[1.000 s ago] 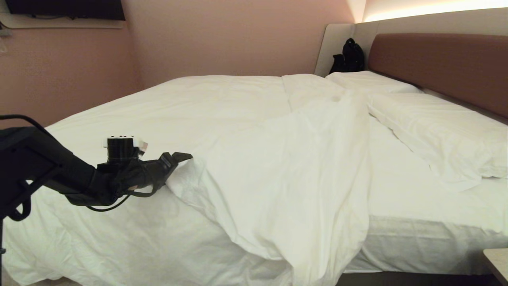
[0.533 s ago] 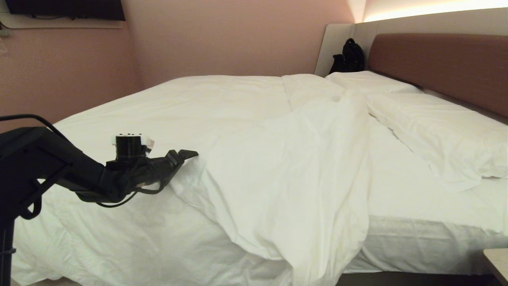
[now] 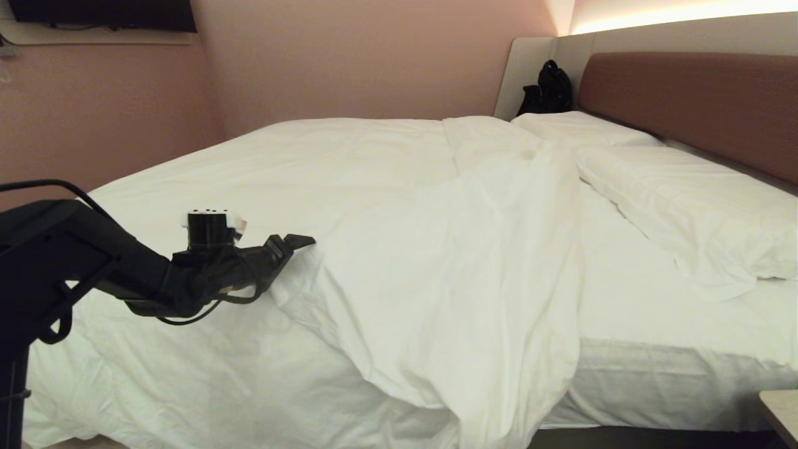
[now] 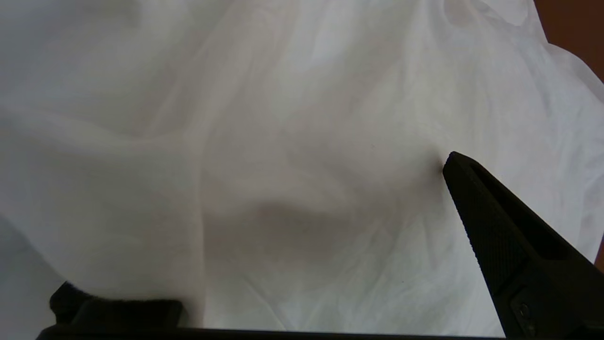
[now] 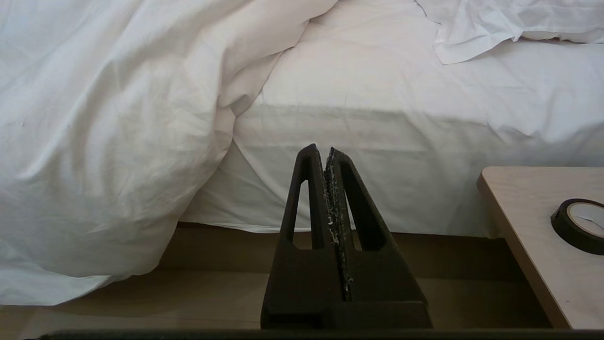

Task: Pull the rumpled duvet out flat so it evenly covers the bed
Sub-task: Flatten the corners of the folded blanket

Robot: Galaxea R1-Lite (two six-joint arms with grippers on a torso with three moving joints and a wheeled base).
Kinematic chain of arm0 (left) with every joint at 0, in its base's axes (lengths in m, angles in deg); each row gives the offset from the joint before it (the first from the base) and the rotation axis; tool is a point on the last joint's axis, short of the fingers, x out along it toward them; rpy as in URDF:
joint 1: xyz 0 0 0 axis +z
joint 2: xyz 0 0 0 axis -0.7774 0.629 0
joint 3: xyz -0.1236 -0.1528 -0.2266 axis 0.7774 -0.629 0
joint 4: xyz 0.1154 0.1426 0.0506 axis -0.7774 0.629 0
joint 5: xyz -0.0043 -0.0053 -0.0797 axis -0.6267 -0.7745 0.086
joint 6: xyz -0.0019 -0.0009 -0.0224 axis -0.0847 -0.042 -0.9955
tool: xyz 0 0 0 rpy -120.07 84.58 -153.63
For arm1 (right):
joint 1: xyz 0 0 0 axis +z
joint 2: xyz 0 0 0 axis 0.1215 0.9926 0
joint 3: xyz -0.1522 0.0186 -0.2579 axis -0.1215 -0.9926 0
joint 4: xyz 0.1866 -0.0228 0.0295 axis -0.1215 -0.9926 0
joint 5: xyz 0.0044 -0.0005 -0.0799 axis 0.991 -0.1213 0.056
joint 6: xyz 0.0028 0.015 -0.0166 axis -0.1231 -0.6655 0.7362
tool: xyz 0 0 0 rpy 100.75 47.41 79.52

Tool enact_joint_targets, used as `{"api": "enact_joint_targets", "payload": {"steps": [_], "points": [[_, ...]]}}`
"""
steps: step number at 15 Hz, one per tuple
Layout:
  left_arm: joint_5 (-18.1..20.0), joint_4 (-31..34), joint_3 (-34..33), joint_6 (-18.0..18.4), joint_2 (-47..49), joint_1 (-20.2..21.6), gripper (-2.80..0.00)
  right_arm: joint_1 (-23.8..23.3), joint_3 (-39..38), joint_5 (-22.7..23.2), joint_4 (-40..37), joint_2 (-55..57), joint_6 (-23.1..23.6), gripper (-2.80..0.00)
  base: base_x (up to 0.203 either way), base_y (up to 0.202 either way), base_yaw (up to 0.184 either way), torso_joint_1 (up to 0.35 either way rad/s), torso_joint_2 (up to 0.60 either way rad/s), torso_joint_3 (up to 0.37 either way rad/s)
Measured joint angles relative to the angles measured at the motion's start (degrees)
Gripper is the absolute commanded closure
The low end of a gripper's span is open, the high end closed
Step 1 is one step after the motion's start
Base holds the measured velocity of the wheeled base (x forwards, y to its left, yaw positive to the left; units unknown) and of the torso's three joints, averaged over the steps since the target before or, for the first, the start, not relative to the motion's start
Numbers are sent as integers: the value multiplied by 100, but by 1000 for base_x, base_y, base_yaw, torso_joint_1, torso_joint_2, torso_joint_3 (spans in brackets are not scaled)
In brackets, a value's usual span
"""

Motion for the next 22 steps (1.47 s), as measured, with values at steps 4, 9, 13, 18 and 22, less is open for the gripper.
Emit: {"api": "enact_joint_targets", "payload": {"steps": [4, 9, 13, 18, 22], "points": [[0, -15, -75, -4, -80, -92, -280, -4, 0, -4, 0, 0, 0, 0, 0, 0, 0, 0, 0, 0], [12, -36, -157, -12, -215, -270, -280, -2, 0, -2, 1, 0, 0, 0, 0, 0, 0, 0, 0, 0], [1, -2, -171, -59, -239, -297, 0, -4, 0, -2, 1, 0, 2, 0, 0, 0, 0, 0, 0, 0], [1, -68, -231, -90, -256, -288, 0, -2, 0, -2, 1, 0, 0, 0, 0, 0, 0, 0, 0, 0], [6, -74, -441, -96, -393, -299, 0, 0, 0, -2, 1, 0, 0, 0, 0, 0, 0, 0, 0, 0]]}}
